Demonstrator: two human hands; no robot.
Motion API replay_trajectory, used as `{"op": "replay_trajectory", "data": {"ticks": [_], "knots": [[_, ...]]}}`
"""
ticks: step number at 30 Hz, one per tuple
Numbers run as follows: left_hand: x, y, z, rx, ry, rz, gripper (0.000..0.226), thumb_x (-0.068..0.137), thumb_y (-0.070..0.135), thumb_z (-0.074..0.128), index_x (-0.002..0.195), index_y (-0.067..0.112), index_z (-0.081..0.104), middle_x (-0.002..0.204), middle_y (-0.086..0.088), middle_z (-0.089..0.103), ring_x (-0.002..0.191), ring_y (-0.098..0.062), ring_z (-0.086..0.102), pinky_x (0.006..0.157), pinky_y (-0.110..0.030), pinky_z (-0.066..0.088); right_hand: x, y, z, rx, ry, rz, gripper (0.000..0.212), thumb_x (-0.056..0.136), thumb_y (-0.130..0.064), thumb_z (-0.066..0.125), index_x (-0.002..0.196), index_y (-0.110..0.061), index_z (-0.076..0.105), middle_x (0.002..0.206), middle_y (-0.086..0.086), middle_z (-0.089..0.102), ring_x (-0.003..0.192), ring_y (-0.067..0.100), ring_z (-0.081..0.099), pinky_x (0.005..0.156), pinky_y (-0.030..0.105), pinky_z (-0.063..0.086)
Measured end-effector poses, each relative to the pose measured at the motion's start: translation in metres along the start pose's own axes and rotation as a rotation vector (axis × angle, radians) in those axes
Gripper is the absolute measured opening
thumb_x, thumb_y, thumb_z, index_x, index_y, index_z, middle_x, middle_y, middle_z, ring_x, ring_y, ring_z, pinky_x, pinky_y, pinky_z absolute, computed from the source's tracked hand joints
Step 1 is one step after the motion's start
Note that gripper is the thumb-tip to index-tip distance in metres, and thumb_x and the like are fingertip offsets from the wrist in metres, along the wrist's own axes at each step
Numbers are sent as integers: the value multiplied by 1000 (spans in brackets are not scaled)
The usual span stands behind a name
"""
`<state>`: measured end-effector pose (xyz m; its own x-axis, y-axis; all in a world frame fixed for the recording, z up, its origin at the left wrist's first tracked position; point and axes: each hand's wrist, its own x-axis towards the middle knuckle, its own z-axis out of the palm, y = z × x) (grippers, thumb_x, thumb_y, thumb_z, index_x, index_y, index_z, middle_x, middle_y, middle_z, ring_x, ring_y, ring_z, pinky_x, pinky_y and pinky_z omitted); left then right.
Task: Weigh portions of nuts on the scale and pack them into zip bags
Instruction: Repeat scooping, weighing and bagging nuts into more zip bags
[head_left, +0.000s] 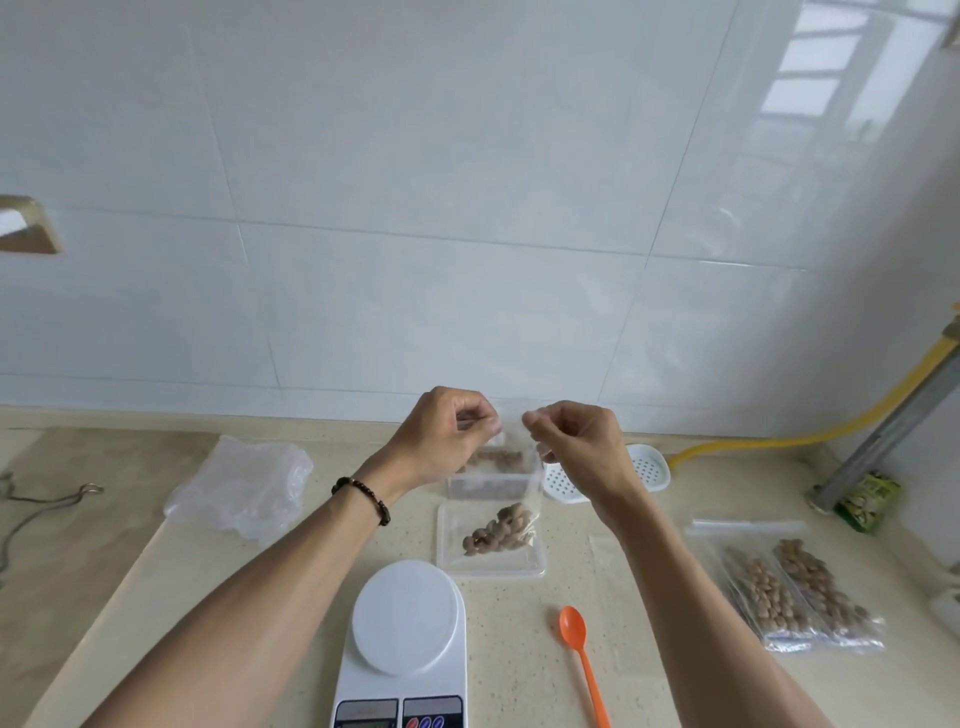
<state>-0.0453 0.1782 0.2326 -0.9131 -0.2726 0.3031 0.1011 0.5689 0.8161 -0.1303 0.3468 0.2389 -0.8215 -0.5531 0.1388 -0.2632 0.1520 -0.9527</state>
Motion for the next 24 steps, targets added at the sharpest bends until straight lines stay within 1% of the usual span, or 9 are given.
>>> {"op": "replay_trajectory", "data": {"ticks": [3, 7, 10, 12, 14, 17, 20, 22, 24], "knots": [[2, -4, -8, -31, -13, -16, 16, 88, 9, 67, 72, 9, 69, 69, 2, 68, 67, -8, 61, 69, -31, 52, 1, 2, 2, -53, 5, -18, 24, 92, -21, 68, 75, -5, 67, 62, 3, 60, 58, 14, 53, 62, 36, 47], [-1, -4, -11, -81, -8, -25, 11, 86, 8, 69, 77, 13, 73, 73, 7, 70, 70, -1, 63, 70, -16, 49, 1, -3, 11, -184, 76, -73, 19, 91, -20, 67, 74, -12, 69, 61, -5, 61, 60, 10, 54, 63, 31, 47], [-1, -6, -14, -67, 13, 2, 12, 85, 6, 69, 75, 13, 72, 74, 5, 71, 71, -3, 64, 70, -17, 48, -2, -6, 16, -112, 51, -44, 22, 91, -20, 68, 72, -9, 68, 61, 5, 61, 59, 15, 54, 61, 34, 46], [-1, -8, -17, -59, 3, 7, 12, 85, 6, 68, 75, 12, 72, 74, 4, 71, 71, -5, 64, 70, -19, 50, -4, -8, 17, -78, 30, -22, 21, 90, -19, 69, 73, -7, 69, 66, 17, 63, 60, 19, 55, 62, 38, 48], [0, -9, -20, -75, -5, 4, 11, 86, 6, 69, 77, 11, 72, 75, 3, 71, 72, -5, 64, 71, -19, 50, -5, -9, 20, -92, 27, -20, 19, 90, -18, 69, 74, -8, 70, 71, 21, 66, 61, 19, 57, 63, 38, 49], [-1, -8, -25, -154, -38, -50, 7, 88, 11, 69, 82, 9, 72, 77, 1, 71, 70, -7, 65, 64, -21, 52, -4, -9, 23, -89, 95, -28, 16, 91, -16, 68, 76, -10, 70, 67, 15, 64, 62, 16, 57, 62, 34, 50], [-3, -12, -33, -186, -16, -94, 14, 93, 17, 64, 85, 9, 71, 75, 1, 68, 64, -2, 62, 59, -15, 48, -3, -8, 20, 9, 167, 23, 14, 91, -14, 68, 78, -8, 70, 65, 3, 63, 62, 11, 59, 61, 26, 51], [-4, -16, -38, -175, 11, -84, 17, 96, 17, 60, 84, 9, 70, 74, -2, 67, 62, -2, 63, 59, -14, 47, -2, -9, 19, 74, 147, 56, 12, 90, -12, 69, 82, -3, 70, 67, 3, 64, 63, 11, 60, 61, 24, 50], [-3, -17, -40, -170, 12, -70, 18, 96, 16, 60, 82, 8, 70, 72, 0, 67, 61, -1, 62, 59, -13, 47, -1, -11, 23, 130, 126, 73, 9, 87, -13, 72, 91, -5, 70, 72, 3, 66, 65, 13, 63, 61, 23, 51]]}}
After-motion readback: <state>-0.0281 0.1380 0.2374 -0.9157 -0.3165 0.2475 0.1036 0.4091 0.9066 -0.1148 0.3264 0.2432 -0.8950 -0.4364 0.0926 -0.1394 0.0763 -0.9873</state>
